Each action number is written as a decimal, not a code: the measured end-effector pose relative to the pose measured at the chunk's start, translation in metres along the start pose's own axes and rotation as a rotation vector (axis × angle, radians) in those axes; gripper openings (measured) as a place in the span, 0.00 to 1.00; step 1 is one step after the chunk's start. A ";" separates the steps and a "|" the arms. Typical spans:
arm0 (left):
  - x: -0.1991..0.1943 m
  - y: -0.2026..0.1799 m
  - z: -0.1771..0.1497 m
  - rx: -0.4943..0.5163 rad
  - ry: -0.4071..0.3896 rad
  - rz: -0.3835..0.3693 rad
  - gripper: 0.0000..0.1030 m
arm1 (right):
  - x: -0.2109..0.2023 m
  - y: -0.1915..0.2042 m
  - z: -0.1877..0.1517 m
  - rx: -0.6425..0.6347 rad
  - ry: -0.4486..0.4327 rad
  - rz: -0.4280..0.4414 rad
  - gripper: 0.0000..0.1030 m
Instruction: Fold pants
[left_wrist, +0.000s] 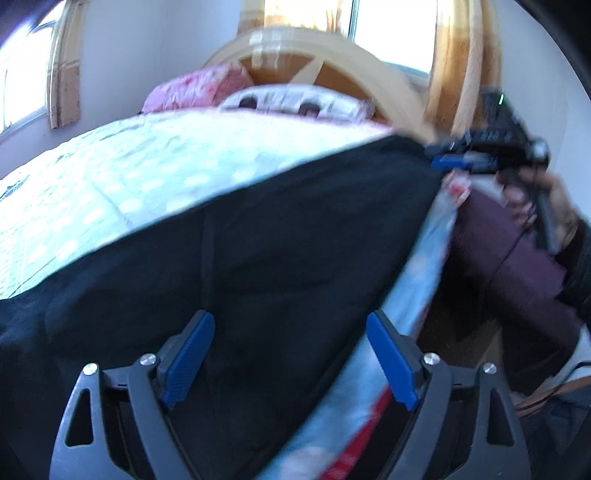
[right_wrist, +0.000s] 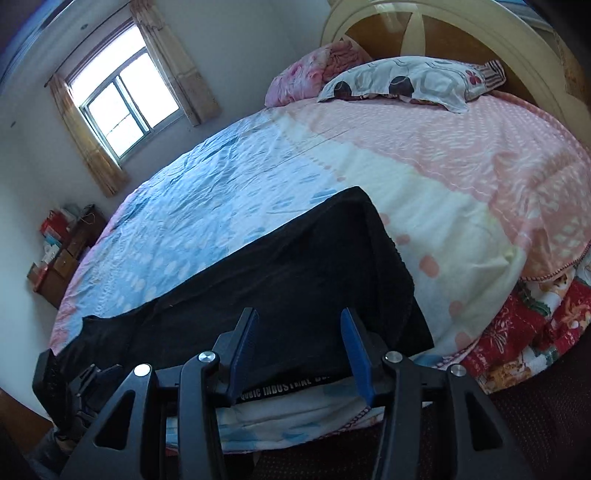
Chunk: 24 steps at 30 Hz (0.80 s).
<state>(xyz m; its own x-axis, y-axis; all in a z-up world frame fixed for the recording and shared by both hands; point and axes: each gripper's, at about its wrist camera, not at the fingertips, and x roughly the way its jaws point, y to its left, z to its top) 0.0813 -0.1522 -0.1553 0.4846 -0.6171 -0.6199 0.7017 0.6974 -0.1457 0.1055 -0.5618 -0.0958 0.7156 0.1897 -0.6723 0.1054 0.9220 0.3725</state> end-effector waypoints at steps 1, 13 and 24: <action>-0.007 -0.002 0.001 0.004 -0.026 -0.008 0.87 | -0.010 -0.001 -0.001 0.027 -0.028 0.003 0.47; -0.027 0.085 -0.008 -0.170 0.027 0.306 0.97 | -0.013 -0.031 -0.028 0.268 -0.019 0.027 0.47; -0.021 0.069 -0.005 -0.168 0.047 0.237 0.97 | -0.020 -0.038 -0.023 0.307 -0.082 0.147 0.47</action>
<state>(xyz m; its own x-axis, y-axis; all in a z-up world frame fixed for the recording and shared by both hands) 0.1168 -0.0891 -0.1561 0.5971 -0.4148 -0.6866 0.4734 0.8732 -0.1157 0.0718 -0.5930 -0.1113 0.7903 0.2740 -0.5480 0.1907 0.7399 0.6451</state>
